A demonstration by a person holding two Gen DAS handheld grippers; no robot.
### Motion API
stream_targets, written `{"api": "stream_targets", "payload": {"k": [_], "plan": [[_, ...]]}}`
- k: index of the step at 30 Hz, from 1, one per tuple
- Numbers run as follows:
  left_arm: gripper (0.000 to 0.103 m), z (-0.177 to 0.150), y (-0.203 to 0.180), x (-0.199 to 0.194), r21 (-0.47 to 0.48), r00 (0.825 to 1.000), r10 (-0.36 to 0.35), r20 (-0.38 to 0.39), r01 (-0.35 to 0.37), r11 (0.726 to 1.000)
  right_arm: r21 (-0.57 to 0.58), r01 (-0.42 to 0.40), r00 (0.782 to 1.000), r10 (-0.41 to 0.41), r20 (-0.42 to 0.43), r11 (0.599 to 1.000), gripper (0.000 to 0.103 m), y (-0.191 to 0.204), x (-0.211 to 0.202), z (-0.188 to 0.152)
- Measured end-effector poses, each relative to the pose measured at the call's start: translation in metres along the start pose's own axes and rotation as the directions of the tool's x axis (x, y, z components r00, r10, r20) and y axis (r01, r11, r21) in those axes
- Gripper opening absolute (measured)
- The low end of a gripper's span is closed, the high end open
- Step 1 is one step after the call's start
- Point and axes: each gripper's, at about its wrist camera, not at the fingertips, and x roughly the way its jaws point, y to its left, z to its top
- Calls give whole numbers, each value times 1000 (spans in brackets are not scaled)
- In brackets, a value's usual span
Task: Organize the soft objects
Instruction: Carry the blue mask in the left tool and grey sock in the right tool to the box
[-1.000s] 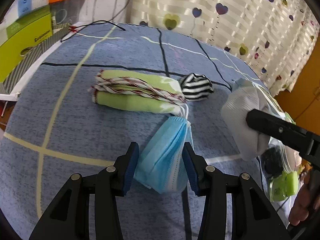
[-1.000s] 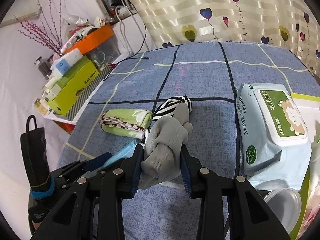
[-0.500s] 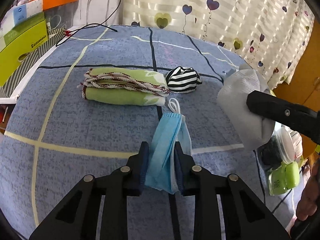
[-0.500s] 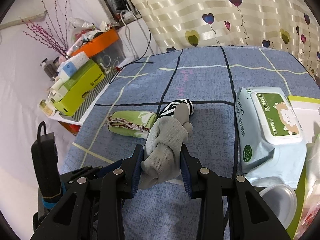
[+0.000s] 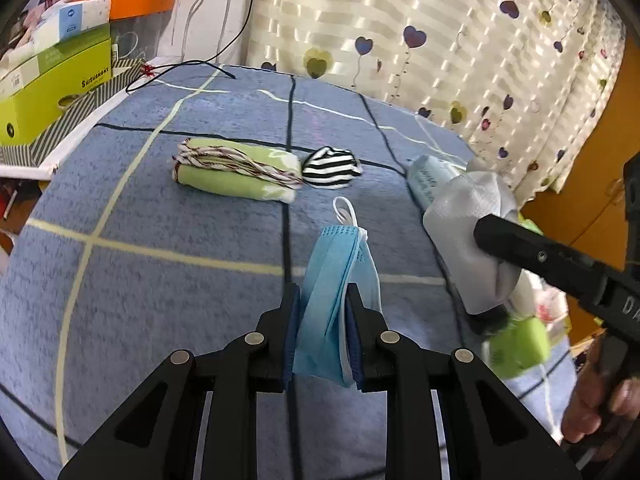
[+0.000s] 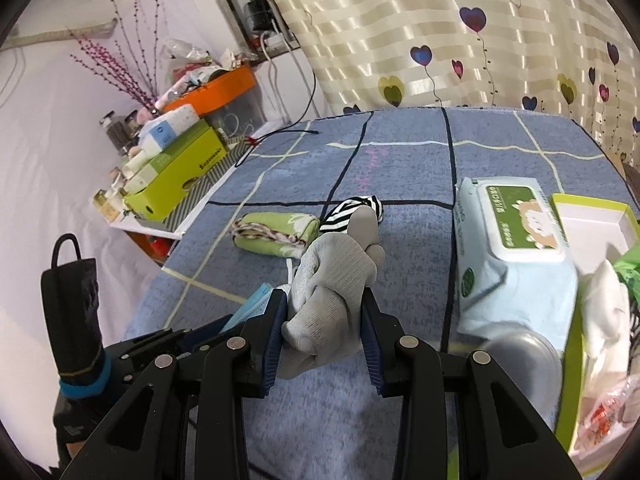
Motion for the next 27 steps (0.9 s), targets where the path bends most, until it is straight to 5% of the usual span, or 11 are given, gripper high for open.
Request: {"api": "stream_targets", "payload": {"k": [15,27], "plan": [[23,-17,-62,-49,59,994,-89,61,85,995,1,11,994,-11,105,1000,34,-17,-92,-38],[23,-16,-130,-52,163,985,-162,55,152,975,111,100,975,-119,188,989,34,-83,-160,-59]]}}
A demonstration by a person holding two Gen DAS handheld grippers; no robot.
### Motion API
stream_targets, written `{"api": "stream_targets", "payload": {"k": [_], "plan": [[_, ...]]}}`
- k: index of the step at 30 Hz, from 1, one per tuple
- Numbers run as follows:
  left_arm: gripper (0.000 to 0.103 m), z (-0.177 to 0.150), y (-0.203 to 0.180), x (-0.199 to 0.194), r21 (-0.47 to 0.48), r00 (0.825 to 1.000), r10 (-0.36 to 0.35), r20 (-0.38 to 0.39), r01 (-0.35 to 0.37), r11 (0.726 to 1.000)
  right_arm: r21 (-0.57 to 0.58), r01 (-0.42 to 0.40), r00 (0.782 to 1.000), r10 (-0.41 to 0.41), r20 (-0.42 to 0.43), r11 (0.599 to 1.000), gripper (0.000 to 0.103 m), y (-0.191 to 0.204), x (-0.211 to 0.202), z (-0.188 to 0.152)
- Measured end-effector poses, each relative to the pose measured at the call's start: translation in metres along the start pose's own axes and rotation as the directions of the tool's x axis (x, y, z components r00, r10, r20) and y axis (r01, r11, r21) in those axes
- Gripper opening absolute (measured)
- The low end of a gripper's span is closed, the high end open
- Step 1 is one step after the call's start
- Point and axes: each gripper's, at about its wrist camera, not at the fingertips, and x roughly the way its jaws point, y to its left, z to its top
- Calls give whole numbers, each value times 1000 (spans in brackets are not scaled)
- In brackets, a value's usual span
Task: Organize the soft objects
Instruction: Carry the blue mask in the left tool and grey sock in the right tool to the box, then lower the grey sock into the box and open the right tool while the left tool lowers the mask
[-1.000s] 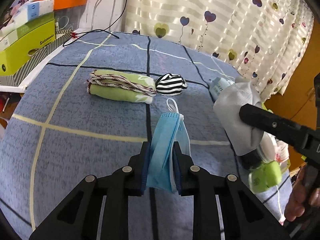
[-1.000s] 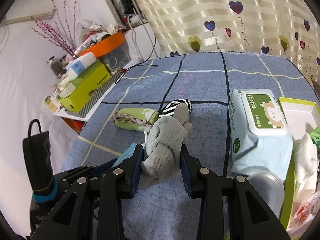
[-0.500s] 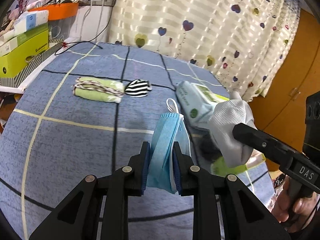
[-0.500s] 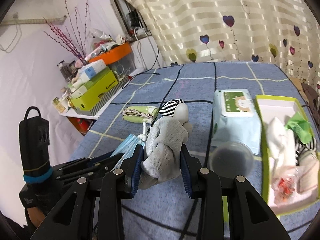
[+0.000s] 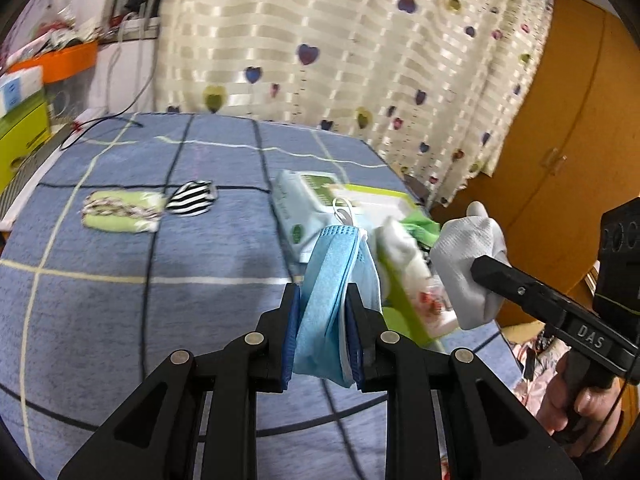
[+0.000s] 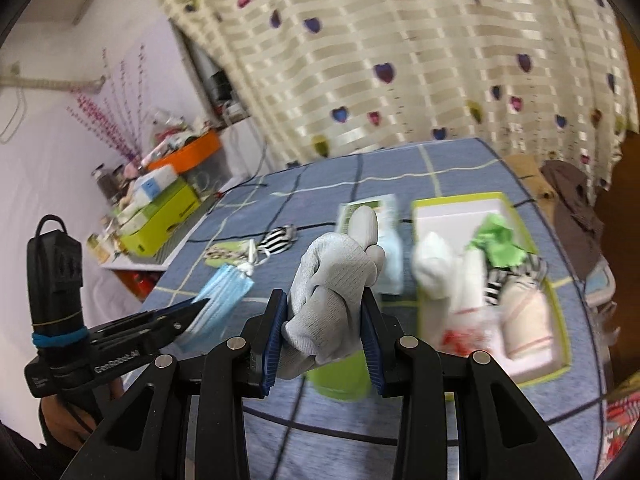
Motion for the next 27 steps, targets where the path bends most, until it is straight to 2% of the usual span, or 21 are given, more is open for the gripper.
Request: {"api": "stream_targets", "payload": {"k": [5,12,18,27], "plan": [[23,7,-33,12,60,999,-38,-9,38,997,33,28,999,-28,17,999,34,-26,-13,-1],[23,18,-64,36,97,995,-86,-44,90,991,67,65,998,-66,17,996,34,-56,-15,-1],[23,28,-74,58,107,994,-80,-69,87,990,67,105,994,-106,6,992,34,-80,-7,4],[23,55,-89,92,133,994,-62,-92,74,988,48,128,992,-127,-17,991,34,-112,21,30]]}}
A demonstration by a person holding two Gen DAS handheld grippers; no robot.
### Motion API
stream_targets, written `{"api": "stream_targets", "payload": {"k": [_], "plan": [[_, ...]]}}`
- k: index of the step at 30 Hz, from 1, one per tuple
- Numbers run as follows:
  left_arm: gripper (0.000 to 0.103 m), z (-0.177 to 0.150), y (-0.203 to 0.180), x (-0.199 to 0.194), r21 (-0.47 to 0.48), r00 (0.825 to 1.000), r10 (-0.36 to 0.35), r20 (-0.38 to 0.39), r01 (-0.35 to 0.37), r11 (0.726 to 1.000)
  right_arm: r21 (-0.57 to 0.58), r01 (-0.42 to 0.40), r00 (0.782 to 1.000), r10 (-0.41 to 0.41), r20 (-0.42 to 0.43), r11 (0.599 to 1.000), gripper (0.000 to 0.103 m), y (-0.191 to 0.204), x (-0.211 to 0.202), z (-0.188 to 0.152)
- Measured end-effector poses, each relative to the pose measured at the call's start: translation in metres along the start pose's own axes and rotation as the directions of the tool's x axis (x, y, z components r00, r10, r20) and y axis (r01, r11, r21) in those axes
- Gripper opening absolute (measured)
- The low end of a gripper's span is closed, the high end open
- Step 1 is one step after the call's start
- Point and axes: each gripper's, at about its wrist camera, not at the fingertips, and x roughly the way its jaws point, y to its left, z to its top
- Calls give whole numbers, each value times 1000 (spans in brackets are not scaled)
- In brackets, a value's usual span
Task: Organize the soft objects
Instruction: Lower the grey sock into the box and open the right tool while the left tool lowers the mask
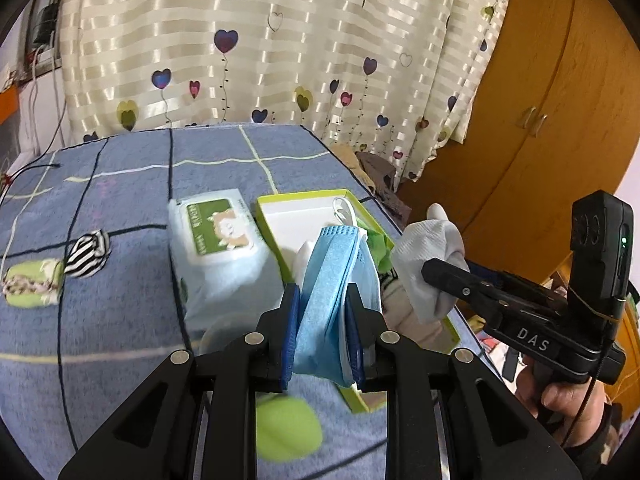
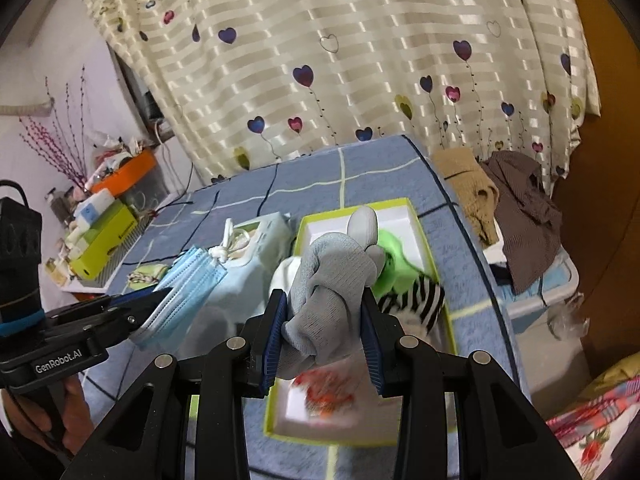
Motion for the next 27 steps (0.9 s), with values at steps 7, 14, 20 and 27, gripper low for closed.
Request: {"api": "stream_targets", "payload": {"k": [7,14,20,27], "plan": [[23,26,0,49,-13,997,14,-80,-15,1000,-21,22,999,-23,-42,1000,34,-23,39,23],[23,52,-7,90,8,992,67,-103,-67,998,-13,8,996,-9,-88,1000,34,-45,86,43],[23,75,-2,110,1,990,94,-105,-94,996,-41,-13,995,9,-99,999,35,-53,111,68],[23,80,-2,144,-2,979,123,-163,-125,992,-76,-4,983,-10,-182,997,40,-60,140,67]]}}
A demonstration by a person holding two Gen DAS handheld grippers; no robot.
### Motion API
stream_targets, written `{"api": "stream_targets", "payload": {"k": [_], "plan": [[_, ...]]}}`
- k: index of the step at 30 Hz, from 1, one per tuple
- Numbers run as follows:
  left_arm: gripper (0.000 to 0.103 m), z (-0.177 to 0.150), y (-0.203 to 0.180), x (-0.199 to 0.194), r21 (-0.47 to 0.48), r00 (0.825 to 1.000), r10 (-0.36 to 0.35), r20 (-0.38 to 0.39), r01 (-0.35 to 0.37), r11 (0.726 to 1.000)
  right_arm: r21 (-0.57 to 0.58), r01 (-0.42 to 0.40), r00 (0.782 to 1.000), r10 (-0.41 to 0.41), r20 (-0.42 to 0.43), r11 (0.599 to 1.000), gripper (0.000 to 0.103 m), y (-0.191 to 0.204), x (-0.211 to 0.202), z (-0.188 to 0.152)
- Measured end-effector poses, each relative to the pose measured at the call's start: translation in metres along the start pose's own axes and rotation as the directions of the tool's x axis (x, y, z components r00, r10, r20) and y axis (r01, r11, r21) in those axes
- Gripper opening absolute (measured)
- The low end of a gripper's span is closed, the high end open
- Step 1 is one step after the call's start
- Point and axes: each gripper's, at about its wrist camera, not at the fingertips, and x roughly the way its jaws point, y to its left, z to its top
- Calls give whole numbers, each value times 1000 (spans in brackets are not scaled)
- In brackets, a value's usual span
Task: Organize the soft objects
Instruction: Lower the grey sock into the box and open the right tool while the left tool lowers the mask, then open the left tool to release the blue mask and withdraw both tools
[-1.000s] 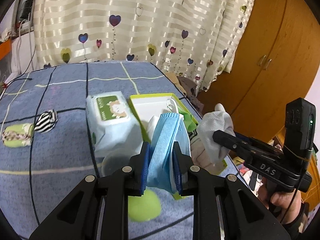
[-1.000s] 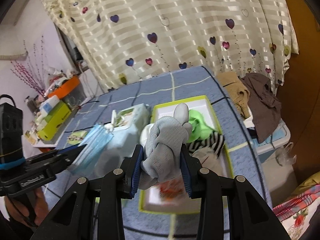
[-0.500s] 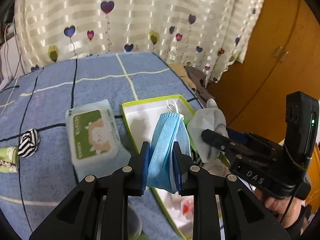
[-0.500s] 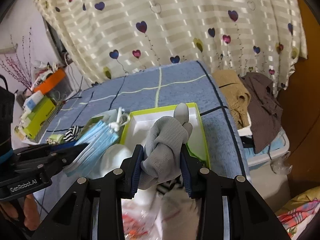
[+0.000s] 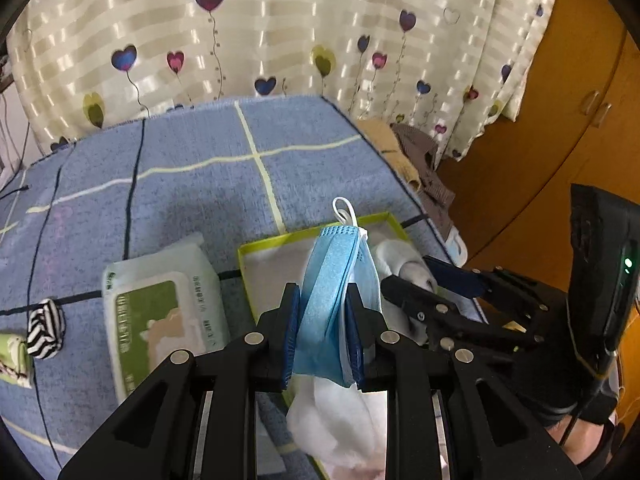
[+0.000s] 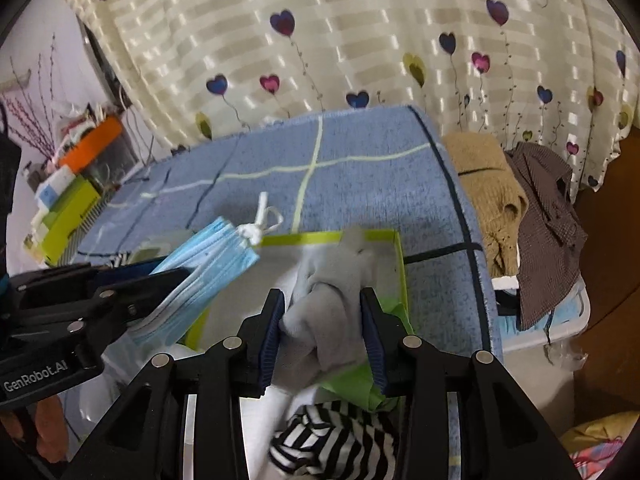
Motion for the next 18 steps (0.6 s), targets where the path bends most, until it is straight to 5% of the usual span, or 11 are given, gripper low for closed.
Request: {"api": "stream_targets", "payload": {"k": [3,15,18], "plan": [[23,-1,2,13,-19,999,-9,-33,9,1000,-2,-3,1000,3,2,1000,47,-1,-1,-3],[30,-4,4,14,-38,996,-60,-70,58,998,-14,4,998,-3,62,1000,48,5,-30,-8],[41,-3,3,7,-34,995,-80,-58,78,996,-14,8,998,-7,70,1000,48,9,-37,-8]]}}
